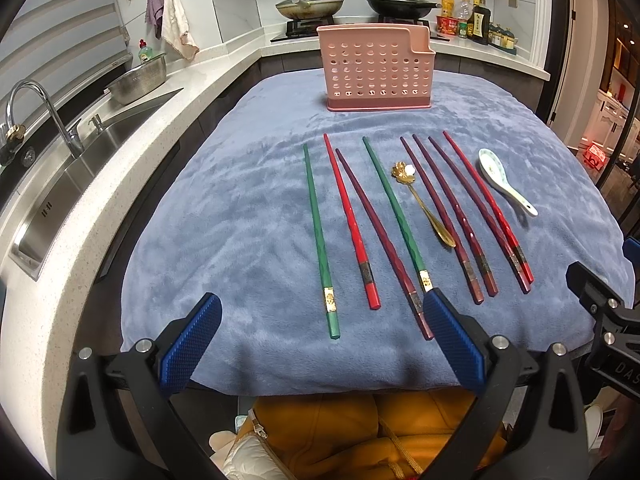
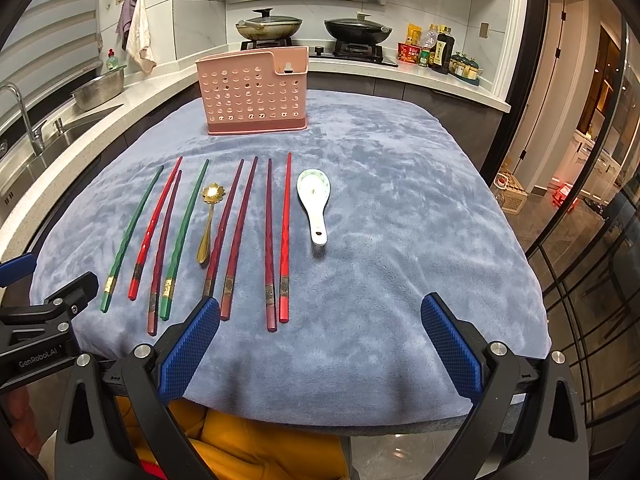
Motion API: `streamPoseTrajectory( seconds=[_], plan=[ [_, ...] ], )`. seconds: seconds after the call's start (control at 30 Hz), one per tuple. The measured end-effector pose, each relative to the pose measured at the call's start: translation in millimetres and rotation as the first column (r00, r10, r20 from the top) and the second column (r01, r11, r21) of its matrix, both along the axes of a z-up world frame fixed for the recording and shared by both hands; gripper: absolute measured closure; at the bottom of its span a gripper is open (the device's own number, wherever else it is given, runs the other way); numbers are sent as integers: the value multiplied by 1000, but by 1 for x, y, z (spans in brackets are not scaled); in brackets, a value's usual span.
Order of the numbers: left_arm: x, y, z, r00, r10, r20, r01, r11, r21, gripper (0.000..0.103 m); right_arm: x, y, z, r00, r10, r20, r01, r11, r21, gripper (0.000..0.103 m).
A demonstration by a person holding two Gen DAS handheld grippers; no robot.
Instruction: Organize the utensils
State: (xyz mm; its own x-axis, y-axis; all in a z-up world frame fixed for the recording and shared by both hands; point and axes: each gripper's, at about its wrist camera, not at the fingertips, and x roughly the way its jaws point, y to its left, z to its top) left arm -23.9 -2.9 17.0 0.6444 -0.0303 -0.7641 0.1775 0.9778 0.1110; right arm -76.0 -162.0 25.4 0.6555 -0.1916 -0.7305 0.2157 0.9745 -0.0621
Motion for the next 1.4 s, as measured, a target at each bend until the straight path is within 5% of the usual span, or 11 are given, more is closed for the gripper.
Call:
streamPoseTrajectory(
  seconds=[0.9,1.4],
  plan=[
    [-1,1,-4,1000,1,-7,-1,1000,-6,7,0,0,-1,1000,0,-5,0,1000,1,7],
    [33,26,-27,995,42,-91,-47,997,-60,10,13,-28,-7,997,-71,7,70,997,44,7]
  ],
)
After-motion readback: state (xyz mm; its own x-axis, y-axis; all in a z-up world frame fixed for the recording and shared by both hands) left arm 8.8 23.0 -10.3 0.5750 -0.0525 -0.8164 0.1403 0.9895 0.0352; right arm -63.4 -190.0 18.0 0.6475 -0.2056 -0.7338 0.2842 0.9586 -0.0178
